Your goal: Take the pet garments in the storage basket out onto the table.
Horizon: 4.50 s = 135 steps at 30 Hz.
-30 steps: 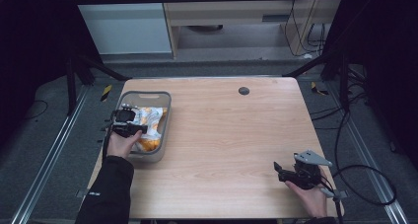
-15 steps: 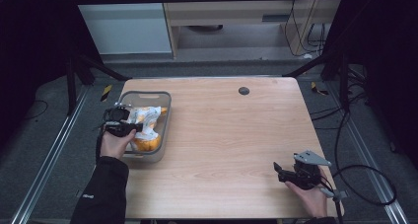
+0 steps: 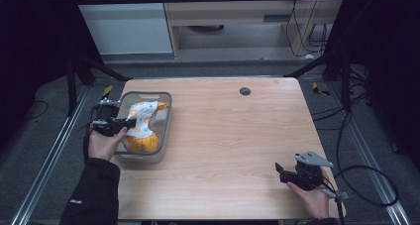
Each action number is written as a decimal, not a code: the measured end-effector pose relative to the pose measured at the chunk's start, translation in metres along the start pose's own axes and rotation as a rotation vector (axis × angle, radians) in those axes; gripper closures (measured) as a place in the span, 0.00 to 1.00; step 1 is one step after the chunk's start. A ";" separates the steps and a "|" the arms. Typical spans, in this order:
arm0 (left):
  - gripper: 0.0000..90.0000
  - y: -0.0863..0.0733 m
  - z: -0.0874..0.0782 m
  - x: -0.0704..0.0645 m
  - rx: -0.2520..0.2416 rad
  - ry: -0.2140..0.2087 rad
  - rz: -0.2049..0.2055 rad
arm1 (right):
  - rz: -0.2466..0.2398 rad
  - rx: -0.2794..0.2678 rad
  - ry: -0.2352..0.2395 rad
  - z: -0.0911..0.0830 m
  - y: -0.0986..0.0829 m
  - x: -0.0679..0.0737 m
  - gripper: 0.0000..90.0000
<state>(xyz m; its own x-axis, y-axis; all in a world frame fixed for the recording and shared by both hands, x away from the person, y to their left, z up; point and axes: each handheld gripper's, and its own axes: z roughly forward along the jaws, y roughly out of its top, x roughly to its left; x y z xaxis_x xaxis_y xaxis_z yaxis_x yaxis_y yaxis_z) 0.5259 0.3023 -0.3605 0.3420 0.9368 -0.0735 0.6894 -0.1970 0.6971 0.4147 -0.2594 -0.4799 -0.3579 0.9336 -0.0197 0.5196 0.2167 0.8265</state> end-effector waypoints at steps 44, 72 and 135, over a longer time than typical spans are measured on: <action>0.87 0.029 -0.073 -0.038 -0.137 -0.102 0.163 | -0.011 -0.022 -0.013 -0.001 0.000 -0.001 0.20; 0.87 0.033 -0.057 -0.124 -0.088 -0.266 0.394 | -0.021 -0.049 -0.016 -0.003 0.000 -0.003 0.21; 0.78 -0.020 0.073 -0.215 0.184 -0.410 0.643 | -0.043 -0.066 -0.031 -0.004 0.000 -0.007 0.20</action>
<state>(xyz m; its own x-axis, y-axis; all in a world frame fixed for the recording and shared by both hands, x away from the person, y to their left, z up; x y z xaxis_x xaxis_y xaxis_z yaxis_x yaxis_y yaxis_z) 0.4851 0.0834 -0.4107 0.8934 0.4487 0.0219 0.3592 -0.7428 0.5650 0.4142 -0.2667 -0.4779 -0.3542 0.9324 -0.0727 0.4512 0.2384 0.8600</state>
